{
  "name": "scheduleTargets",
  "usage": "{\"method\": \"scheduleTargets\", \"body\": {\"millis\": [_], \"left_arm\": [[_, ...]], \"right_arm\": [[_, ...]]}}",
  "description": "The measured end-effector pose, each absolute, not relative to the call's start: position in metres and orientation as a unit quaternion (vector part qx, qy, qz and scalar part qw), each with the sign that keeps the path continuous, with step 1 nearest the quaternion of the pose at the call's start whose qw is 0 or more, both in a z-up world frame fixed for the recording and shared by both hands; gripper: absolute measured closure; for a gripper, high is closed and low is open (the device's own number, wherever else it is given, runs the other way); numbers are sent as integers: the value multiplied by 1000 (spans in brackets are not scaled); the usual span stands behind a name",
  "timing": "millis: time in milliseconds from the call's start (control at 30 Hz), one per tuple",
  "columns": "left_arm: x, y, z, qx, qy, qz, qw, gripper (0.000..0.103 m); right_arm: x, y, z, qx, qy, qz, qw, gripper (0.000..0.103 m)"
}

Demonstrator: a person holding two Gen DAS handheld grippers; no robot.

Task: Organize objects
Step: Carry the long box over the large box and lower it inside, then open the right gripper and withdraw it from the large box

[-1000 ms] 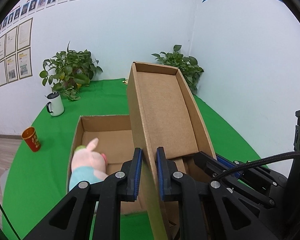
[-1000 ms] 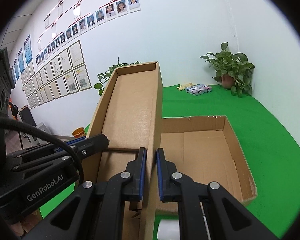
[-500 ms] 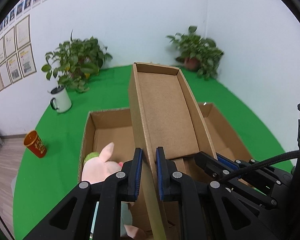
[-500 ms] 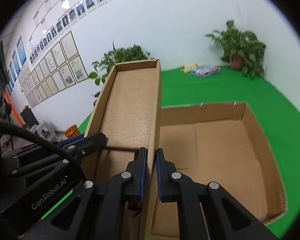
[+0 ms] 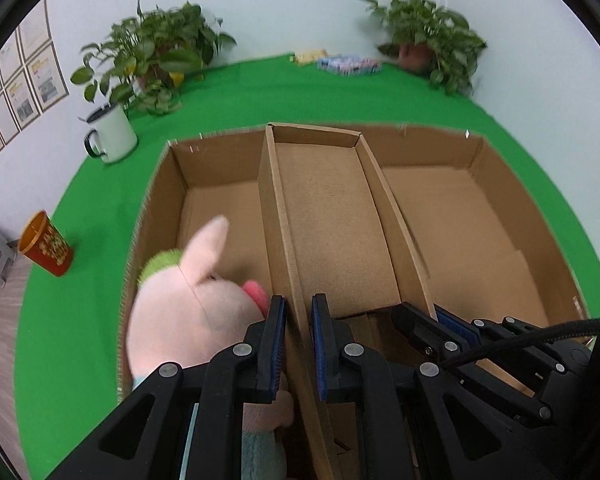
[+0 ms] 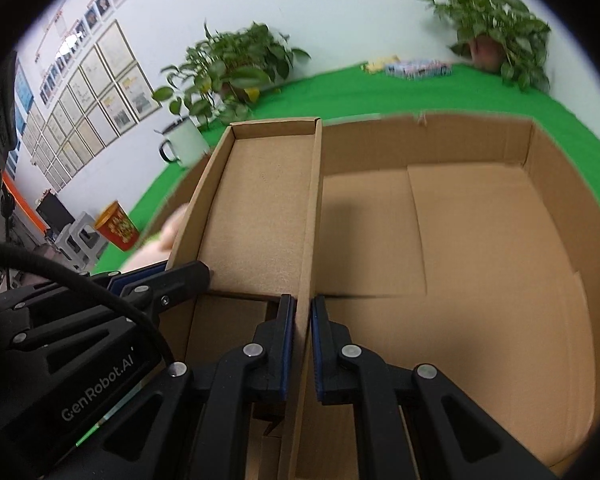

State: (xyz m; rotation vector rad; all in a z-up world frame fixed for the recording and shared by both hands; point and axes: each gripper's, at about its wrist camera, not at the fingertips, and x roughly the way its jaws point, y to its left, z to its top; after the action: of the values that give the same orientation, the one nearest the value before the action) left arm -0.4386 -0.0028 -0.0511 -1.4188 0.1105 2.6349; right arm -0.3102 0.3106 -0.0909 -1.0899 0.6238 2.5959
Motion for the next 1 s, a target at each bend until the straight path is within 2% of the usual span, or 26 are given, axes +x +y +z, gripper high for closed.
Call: {"method": "scheduleTargets", "body": {"millis": [233, 400, 567, 767, 800, 867, 900, 933, 967, 1000], "left_arm": [[-435, -7, -70, -495, 26, 866, 63, 90], [-415, -15, -49, -469, 31, 880, 62, 88], [-393, -27, -26, -445, 20, 893, 64, 88], [-367, -38, -9, -423, 18, 905, 47, 85], [-360, -41, -5, -416, 18, 908, 41, 84], [-348, -46, 5, -392, 21, 919, 31, 78], [-341, -47, 9, -381, 22, 924, 28, 71], [-335, -48, 13, -370, 23, 929, 26, 60], [-326, -48, 20, -353, 25, 935, 23, 53], [-315, -48, 26, -332, 26, 943, 20, 38]], "right_arm": [[-313, 313, -104, -398, 221, 882, 124, 94], [-320, 314, -106, -411, 218, 875, 130, 94], [-327, 300, -105, -422, 167, 880, 141, 92], [-324, 303, -101, -419, 157, 883, 140, 90], [-320, 303, -97, -411, 157, 887, 140, 87], [-309, 300, -86, -393, 151, 897, 139, 66], [-302, 299, -80, -382, 147, 902, 137, 42], [-294, 297, -75, -371, 144, 908, 134, 23], [-285, 295, -70, -359, 142, 913, 132, 22], [-274, 293, -65, -348, 138, 918, 133, 22]]}}
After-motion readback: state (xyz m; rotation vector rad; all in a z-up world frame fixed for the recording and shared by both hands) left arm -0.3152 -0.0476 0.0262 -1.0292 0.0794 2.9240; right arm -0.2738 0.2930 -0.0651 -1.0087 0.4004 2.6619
